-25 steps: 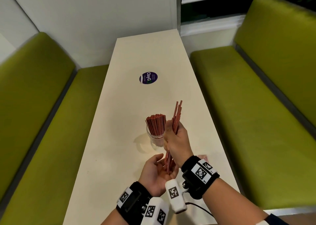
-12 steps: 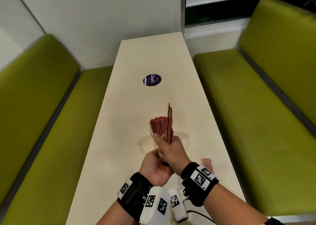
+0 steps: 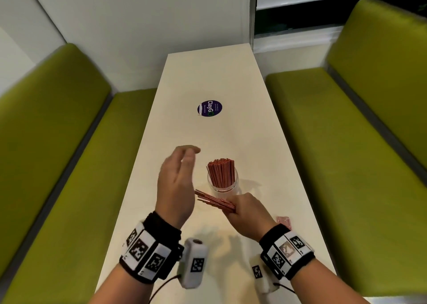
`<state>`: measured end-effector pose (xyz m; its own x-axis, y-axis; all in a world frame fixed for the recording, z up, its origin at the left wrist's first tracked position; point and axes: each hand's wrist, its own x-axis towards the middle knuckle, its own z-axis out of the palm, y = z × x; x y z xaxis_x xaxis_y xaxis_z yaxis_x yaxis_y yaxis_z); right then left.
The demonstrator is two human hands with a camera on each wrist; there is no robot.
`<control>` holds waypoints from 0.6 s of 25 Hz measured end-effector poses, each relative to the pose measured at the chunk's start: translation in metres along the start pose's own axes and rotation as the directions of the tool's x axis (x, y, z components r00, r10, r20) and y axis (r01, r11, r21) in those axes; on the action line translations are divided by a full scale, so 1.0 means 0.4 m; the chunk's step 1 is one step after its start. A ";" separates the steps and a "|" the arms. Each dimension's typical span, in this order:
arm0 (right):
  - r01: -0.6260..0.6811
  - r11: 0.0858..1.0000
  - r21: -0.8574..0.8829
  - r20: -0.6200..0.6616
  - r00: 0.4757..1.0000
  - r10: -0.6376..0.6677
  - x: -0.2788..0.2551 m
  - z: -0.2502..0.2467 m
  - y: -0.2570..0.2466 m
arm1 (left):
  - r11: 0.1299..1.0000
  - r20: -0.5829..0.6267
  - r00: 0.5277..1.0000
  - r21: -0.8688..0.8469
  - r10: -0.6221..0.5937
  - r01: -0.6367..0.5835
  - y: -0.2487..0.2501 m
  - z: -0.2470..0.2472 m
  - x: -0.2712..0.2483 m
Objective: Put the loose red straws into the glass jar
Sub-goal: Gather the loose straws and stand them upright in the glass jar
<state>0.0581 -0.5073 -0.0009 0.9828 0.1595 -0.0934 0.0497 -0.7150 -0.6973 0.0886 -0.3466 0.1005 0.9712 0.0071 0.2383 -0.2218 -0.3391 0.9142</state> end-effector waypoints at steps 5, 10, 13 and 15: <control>0.168 0.980 0.110 0.000 0.986 -0.169 0.023 0.041 -0.064 | 0.959 0.315 0.949 0.260 0.025 -0.112 -0.026 0.070 -0.046; 0.179 0.966 0.189 -0.018 0.984 -0.179 0.025 0.033 -0.069 | 0.979 0.261 0.963 0.171 0.061 -0.108 -0.042 0.068 -0.075; 0.203 0.941 0.271 -0.022 0.978 -0.205 0.024 0.019 -0.073 | 0.993 0.262 0.965 -0.110 -0.022 0.052 -0.035 0.073 -0.088; 0.119 0.840 0.530 -0.123 0.990 -0.063 0.037 -0.012 -0.069 | 0.831 0.153 0.951 -0.462 -0.270 0.310 -0.066 0.059 -0.066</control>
<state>0.0723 -0.4882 0.0204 0.9921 0.1192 0.0382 0.0640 -0.2209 -0.9732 0.0710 -0.3600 0.0626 0.9965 -0.0454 -0.0702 0.0764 0.1546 0.9850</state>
